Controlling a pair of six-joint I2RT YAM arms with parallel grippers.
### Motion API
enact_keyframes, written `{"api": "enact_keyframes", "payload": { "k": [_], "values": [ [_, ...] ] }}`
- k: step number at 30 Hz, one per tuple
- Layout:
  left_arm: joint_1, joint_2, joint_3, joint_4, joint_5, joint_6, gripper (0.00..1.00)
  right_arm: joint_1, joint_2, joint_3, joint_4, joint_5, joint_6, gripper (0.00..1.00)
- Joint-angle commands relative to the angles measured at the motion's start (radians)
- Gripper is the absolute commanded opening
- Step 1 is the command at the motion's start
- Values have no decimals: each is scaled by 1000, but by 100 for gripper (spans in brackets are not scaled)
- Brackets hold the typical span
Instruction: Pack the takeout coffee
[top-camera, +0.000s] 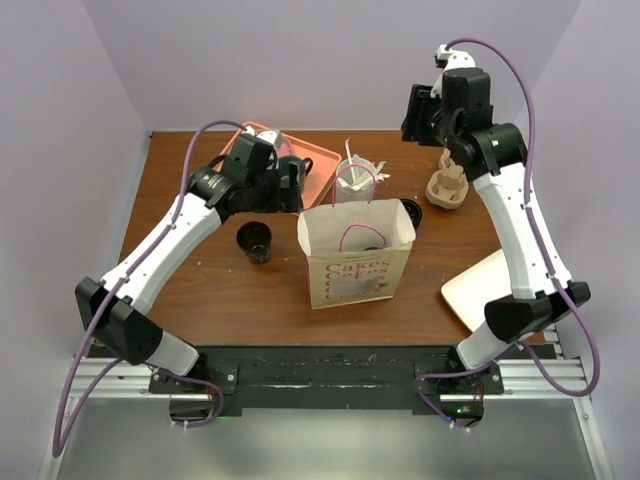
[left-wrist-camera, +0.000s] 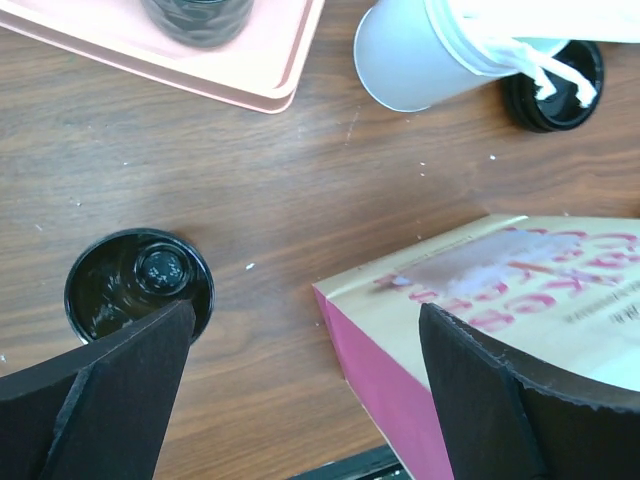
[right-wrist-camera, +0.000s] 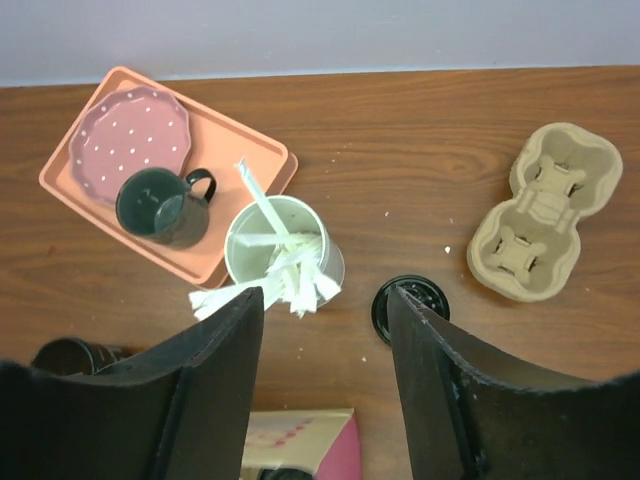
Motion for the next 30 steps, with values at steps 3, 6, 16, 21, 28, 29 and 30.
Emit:
{"api": "enact_keyframes", "payload": {
  "k": [3,6,16,21,28,29,30],
  "values": [
    [5,-160,-77,40,34,-20,100,-70,74,-11,85,-186,-18,53],
    [4,-180,-70,20,31,-20,100,-93,132,-19,95,-263,-29,51],
    [5,-187,-59,17,49,-36,100,-96,194,-137,110,-326,-23,44],
    [4,-174,-39,3,79,-17,100,-97,211,-170,122,-349,-23,43],
    [4,-174,-43,-12,65,-7,100,-96,217,-216,176,-347,-29,39],
    [4,-174,-43,-12,66,-8,100,-96,218,-216,182,-347,-27,38],
    [5,-174,-45,-10,65,-10,100,-97,218,-217,203,-344,-29,38]
  ]
}}
